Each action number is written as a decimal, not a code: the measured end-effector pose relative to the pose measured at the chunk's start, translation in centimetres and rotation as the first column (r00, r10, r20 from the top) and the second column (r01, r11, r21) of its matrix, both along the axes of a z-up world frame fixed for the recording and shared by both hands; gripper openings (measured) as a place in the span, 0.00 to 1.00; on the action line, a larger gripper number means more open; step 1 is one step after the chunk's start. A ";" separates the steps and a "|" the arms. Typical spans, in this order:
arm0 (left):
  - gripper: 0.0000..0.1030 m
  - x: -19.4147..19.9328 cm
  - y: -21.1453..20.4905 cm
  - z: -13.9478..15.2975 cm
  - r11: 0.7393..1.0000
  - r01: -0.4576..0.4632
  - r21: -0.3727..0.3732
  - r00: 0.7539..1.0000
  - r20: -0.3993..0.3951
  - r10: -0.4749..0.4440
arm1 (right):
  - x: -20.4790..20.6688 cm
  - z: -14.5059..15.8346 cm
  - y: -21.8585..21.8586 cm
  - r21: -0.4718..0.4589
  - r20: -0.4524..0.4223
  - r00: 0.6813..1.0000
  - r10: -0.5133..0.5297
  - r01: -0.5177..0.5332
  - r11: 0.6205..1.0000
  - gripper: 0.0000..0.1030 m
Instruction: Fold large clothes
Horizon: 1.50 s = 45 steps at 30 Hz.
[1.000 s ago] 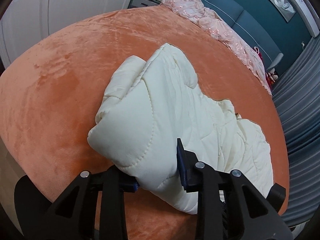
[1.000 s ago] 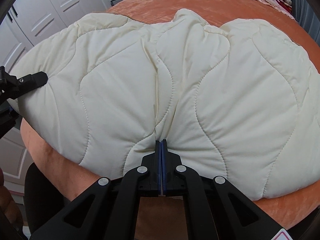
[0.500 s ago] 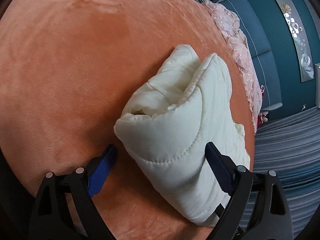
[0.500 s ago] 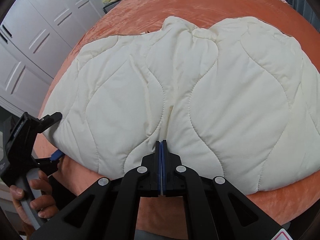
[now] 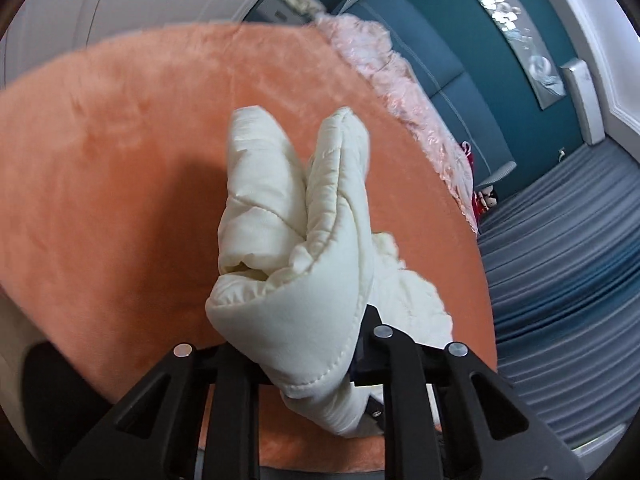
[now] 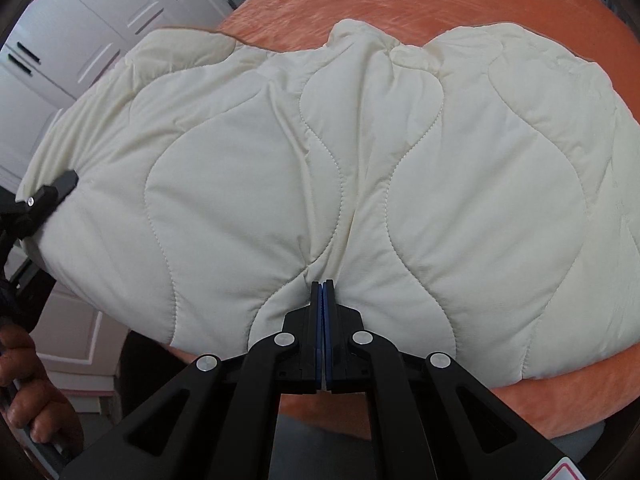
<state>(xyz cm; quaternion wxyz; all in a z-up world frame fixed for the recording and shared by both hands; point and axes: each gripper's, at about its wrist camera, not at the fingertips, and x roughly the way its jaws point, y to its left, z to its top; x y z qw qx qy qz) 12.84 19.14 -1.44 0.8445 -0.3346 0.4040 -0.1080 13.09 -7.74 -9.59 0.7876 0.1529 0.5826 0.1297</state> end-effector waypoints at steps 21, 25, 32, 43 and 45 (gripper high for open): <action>0.17 -1.3 -15.1 3.0 0.901 0.328 0.284 0.938 0.012 -0.345 | -6.8 4.5 -9.8 -0.007 0.086 0.988 -0.130 0.131 0.991 0.08; 0.17 -1.9 -18.4 0.6 0.854 0.413 0.316 0.909 -0.077 -0.411 | -8.5 4.4 -11.7 -0.035 0.089 0.980 -0.178 0.182 0.983 0.08; 0.20 -3.1 -21.8 -3.7 0.796 0.487 0.359 0.873 -0.166 -0.459 | -8.7 5.6 -12.4 -0.026 0.118 0.972 -0.202 0.206 0.978 0.08; 0.90 -6.7 -16.7 2.3 0.840 0.458 0.290 0.881 -0.018 -0.473 | -8.2 13.9 -10.7 0.006 0.312 0.943 -0.118 0.122 0.993 0.63; 0.90 -7.0 -14.2 3.1 0.863 0.409 0.297 0.906 -0.014 -0.424 | -7.6 14.1 -9.5 0.003 0.327 0.943 -0.065 0.068 0.998 0.64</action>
